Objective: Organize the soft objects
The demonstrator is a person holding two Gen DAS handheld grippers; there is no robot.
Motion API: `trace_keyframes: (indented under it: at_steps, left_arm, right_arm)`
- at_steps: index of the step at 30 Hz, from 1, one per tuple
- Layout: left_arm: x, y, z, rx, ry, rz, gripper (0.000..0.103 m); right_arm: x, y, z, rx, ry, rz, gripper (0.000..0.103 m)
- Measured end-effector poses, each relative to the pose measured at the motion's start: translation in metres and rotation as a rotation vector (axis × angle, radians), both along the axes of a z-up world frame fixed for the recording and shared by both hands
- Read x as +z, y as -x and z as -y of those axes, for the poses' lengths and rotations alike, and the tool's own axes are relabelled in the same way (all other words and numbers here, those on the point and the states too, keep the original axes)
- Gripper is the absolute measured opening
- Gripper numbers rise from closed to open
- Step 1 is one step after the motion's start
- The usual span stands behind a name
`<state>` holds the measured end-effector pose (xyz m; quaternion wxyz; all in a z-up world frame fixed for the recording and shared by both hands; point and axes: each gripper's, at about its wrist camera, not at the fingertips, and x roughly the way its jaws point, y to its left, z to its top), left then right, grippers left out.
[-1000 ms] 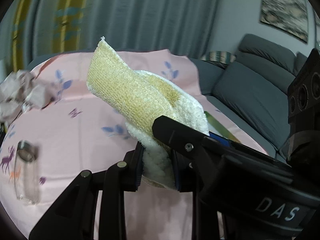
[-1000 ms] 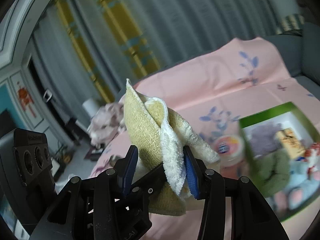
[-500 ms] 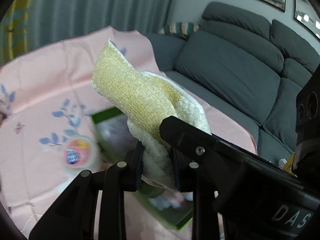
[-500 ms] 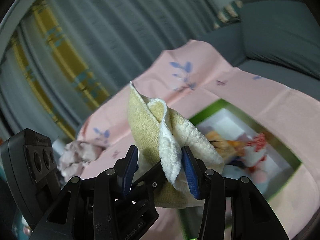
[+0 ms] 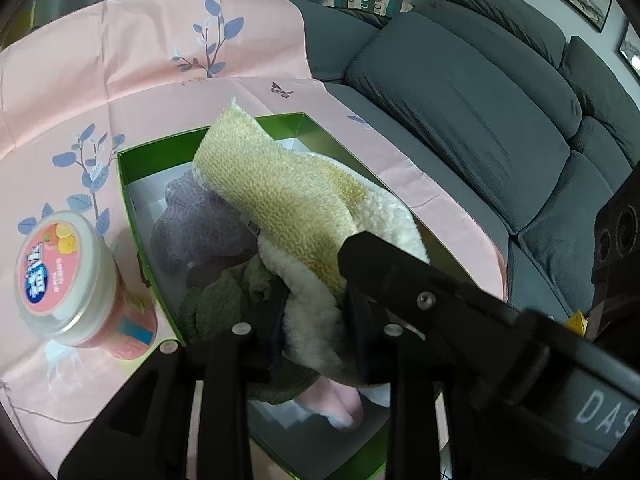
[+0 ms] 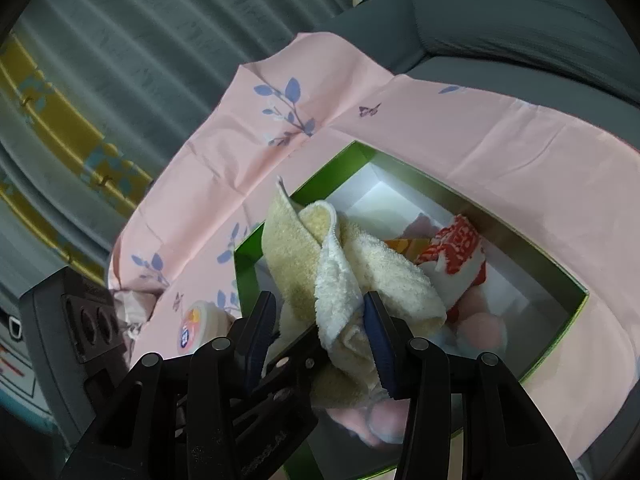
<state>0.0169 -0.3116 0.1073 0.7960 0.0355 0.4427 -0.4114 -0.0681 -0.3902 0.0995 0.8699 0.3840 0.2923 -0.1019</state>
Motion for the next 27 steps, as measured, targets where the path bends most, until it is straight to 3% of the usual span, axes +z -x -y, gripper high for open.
trace_keyframes:
  at_steps: [4, 5, 8, 11, 14, 18, 22, 27]
  left_arm:
    - [0.013, 0.008, -0.008, 0.022, -0.013, 0.049, 0.053]
    - [0.02, 0.013, -0.011, 0.026, -0.016, 0.075, 0.066]
    - [0.035, 0.024, -0.023, 0.057, -0.026, 0.158, 0.083]
    - [0.052, 0.033, -0.036, 0.129, -0.038, 0.236, 0.084]
    - [0.064, 0.04, -0.046, 0.148, -0.026, 0.262, 0.084]
    - [0.074, 0.047, -0.055, 0.136, -0.007, 0.272, 0.085]
    - [0.078, 0.05, -0.061, 0.144, -0.009, 0.278, 0.095]
    - [0.079, 0.053, -0.066, 0.143, 0.024, 0.261, 0.095]
  right_arm:
    - [0.008, 0.008, 0.0, -0.037, 0.031, 0.002, 0.049]
    - [0.01, 0.01, 0.001, -0.046, 0.039, 0.006, 0.055]
    - [0.021, 0.022, 0.0, -0.069, 0.055, 0.042, 0.07]
    - [0.035, 0.033, -0.006, -0.089, 0.097, 0.056, 0.078]
    - [0.046, 0.044, -0.011, -0.089, 0.125, 0.092, 0.086]
    - [0.058, 0.056, -0.015, -0.117, 0.156, 0.092, 0.087]
    - [0.061, 0.06, -0.015, -0.162, 0.183, 0.053, 0.087]
    - [0.059, 0.057, -0.013, -0.161, 0.175, 0.032, 0.087]
